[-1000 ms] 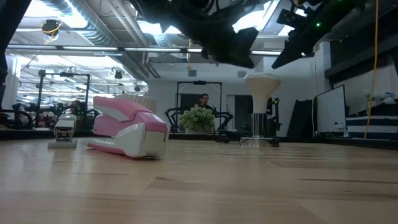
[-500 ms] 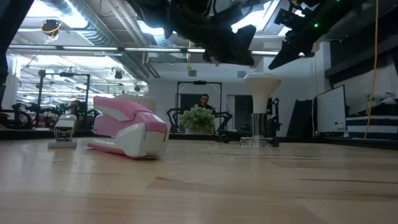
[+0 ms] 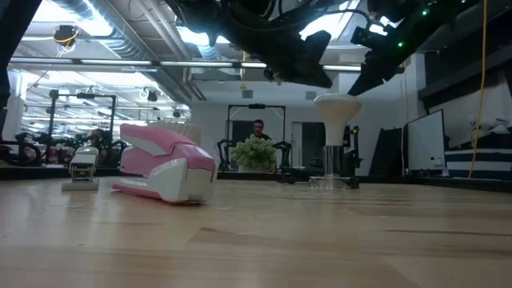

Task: Screw lightbulb
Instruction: Insert the lightbulb into the lamp

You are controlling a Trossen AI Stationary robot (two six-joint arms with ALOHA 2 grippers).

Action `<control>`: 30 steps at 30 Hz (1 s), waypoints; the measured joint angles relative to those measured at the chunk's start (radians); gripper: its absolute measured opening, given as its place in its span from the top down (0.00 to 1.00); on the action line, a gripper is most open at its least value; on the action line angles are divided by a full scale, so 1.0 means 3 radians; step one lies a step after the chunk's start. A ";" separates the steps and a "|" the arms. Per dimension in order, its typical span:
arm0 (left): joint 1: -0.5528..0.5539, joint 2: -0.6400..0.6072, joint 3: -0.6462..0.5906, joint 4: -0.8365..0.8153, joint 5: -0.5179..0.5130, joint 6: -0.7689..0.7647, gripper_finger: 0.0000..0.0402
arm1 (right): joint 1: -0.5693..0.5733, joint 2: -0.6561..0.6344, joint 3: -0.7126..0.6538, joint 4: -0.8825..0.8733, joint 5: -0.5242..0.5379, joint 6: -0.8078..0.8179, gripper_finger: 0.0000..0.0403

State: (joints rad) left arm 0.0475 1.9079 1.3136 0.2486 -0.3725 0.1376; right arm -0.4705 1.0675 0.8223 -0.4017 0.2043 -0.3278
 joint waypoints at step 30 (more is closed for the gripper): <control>0.0041 0.0000 0.0000 -0.0019 -0.0003 -0.0002 1.00 | -0.1457 0.0255 -0.0008 0.0343 -0.3191 0.0118 0.99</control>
State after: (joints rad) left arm 0.0598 1.9079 1.3136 0.2428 -0.3733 0.1370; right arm -0.9075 1.1439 0.8200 -0.2990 -0.7529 -0.2924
